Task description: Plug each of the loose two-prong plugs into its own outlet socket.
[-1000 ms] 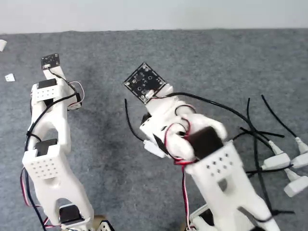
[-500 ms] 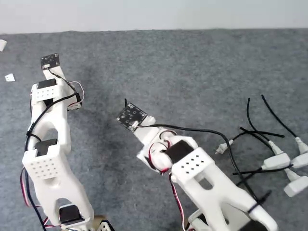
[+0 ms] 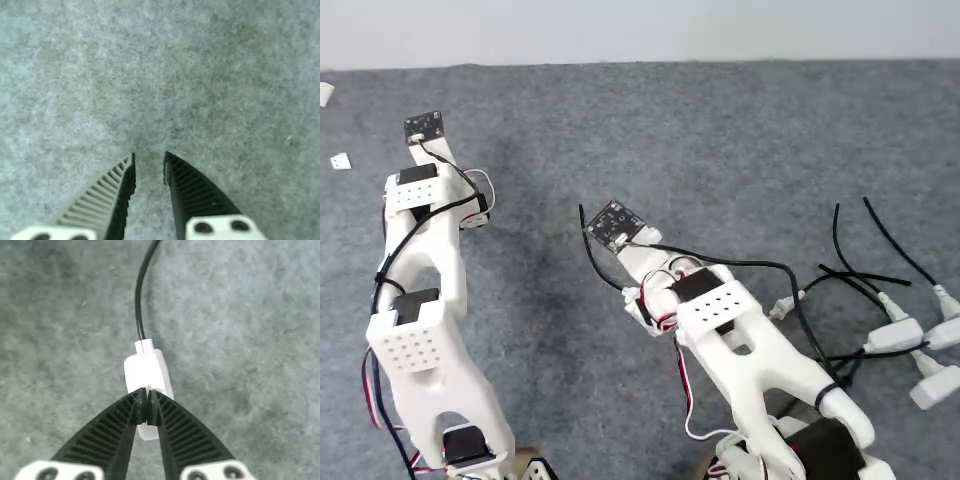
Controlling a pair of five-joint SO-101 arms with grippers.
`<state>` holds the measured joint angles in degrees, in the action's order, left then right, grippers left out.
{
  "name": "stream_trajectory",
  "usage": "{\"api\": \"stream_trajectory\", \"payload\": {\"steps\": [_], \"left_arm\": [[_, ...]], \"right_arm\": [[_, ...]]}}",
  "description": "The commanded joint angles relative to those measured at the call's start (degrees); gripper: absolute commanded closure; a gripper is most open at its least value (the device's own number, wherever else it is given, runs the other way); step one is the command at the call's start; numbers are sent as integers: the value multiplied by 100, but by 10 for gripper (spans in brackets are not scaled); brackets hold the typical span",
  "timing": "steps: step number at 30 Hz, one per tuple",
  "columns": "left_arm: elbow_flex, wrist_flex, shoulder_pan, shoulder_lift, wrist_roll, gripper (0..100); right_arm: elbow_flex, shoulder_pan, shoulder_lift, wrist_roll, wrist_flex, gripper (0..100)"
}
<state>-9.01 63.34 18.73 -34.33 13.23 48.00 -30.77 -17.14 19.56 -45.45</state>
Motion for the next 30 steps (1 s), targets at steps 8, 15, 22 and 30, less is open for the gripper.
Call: {"api": "stream_trajectory", "payload": {"steps": [8, 15, 22, 30], "left_arm": [[-303, -105, 44, 26, -9, 912], [-303, -105, 44, 18, -9, 912], [-303, -88, 35, 9, -9, 912], [-303, -88, 26, 9, -9, 912]], "right_arm": [[-220, 646, 31, 299, 31, 990], [-220, 664, 31, 308, 40, 990], [-255, 673, 804, 536, 400, 990], [-352, 848, 857, 510, 479, 990]]}}
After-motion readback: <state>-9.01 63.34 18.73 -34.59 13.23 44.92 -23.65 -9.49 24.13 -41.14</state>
